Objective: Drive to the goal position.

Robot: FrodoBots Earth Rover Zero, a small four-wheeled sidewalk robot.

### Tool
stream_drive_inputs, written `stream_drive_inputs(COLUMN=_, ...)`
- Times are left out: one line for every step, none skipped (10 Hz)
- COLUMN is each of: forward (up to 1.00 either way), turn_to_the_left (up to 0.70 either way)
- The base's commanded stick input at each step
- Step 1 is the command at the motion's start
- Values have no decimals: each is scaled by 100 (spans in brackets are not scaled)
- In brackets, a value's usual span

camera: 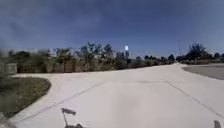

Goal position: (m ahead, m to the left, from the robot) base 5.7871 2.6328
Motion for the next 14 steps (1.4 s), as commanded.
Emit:
stream_drive_inputs(forward=85, turn_to_the_left=0)
stream_drive_inputs(forward=85, turn_to_the_left=0)
stream_drive_inputs(forward=85, turn_to_the_left=0)
stream_drive_inputs(forward=85, turn_to_the_left=7)
stream_drive_inputs(forward=85, turn_to_the_left=21)
stream_drive_inputs(forward=85, turn_to_the_left=34)
stream_drive_inputs(forward=85, turn_to_the_left=34)
stream_drive_inputs(forward=85, turn_to_the_left=34)
stream_drive_inputs(forward=85, turn_to_the_left=34)
stream_drive_inputs(forward=85, turn_to_the_left=34)
stream_drive_inputs(forward=85, turn_to_the_left=34)
stream_drive_inputs(forward=85, turn_to_the_left=34)
stream_drive_inputs(forward=85, turn_to_the_left=34)
stream_drive_inputs(forward=85, turn_to_the_left=34)
